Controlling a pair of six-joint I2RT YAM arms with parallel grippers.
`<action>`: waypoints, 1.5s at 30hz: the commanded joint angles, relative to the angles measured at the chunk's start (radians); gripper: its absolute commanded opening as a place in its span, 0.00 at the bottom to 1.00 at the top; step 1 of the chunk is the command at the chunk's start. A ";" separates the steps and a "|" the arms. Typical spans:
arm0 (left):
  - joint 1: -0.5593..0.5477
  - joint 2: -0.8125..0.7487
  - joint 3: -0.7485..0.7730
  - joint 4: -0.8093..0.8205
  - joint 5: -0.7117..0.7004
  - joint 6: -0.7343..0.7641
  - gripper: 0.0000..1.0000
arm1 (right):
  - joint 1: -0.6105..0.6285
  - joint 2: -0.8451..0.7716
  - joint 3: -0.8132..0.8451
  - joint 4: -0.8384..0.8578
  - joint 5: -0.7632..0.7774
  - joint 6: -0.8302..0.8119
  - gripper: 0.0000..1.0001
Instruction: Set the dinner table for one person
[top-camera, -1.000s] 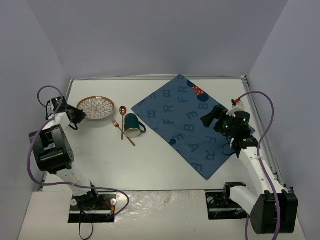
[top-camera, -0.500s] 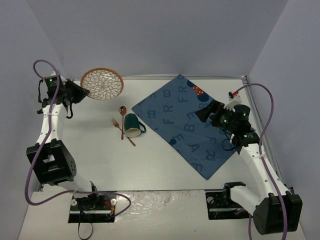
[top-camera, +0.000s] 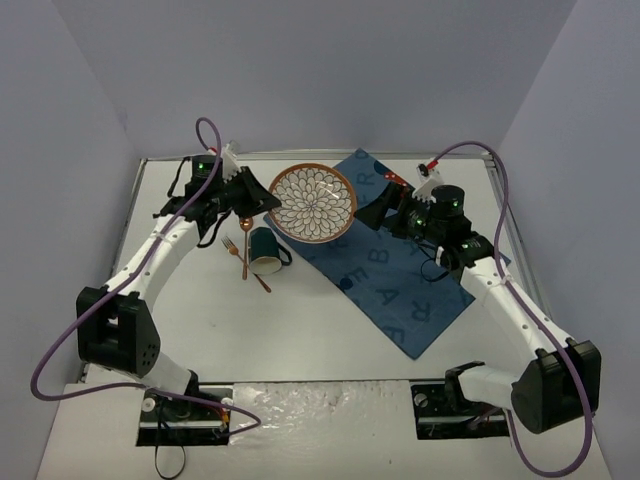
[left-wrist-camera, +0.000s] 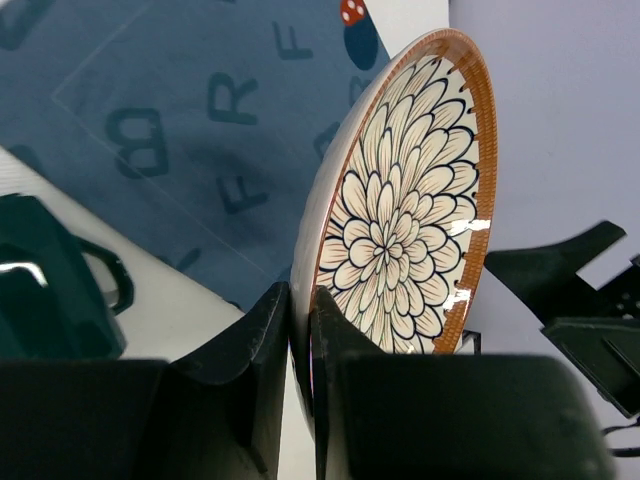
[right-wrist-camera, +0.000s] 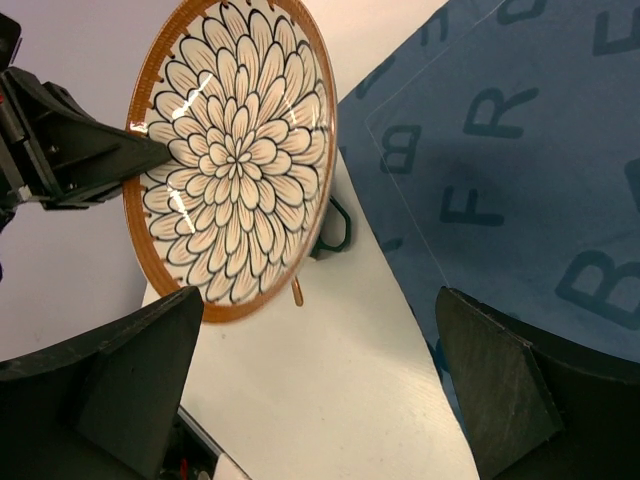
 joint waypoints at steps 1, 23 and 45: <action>-0.061 -0.037 0.072 0.255 0.035 -0.075 0.00 | 0.036 0.056 0.063 0.095 0.021 0.042 0.98; -0.179 0.023 0.067 0.295 0.022 -0.064 0.00 | 0.060 0.100 -0.006 0.111 0.135 0.060 0.09; -0.021 -0.224 0.003 -0.207 -0.374 0.346 0.97 | -0.195 0.144 -0.051 0.172 0.061 0.131 0.00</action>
